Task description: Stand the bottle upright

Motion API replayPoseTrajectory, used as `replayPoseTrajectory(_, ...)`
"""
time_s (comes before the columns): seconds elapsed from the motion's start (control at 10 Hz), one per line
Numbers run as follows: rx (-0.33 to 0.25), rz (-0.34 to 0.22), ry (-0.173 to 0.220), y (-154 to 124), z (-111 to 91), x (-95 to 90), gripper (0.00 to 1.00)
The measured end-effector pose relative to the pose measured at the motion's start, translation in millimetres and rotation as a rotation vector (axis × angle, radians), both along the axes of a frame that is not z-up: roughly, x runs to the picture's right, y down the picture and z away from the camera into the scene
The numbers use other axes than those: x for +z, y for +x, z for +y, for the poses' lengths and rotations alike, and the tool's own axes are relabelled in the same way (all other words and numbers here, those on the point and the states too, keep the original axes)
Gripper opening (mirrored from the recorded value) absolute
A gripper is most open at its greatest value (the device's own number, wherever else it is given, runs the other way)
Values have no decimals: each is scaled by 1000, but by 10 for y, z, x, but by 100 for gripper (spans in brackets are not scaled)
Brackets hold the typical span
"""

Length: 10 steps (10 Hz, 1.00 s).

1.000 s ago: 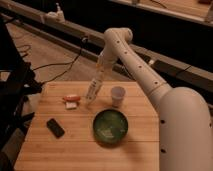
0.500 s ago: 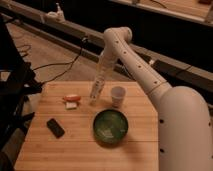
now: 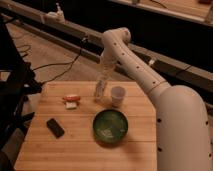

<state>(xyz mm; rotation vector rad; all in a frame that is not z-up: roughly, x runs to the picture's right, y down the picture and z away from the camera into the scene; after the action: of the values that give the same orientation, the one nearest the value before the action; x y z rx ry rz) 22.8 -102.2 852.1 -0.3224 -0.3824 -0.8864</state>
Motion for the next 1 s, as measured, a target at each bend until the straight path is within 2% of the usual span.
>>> replayPoseTrajectory(0.4,-14,44,-25,133,107,142,0)
replayPoseTrajectory(1.0,-25,55,-36,69,156,213,0)
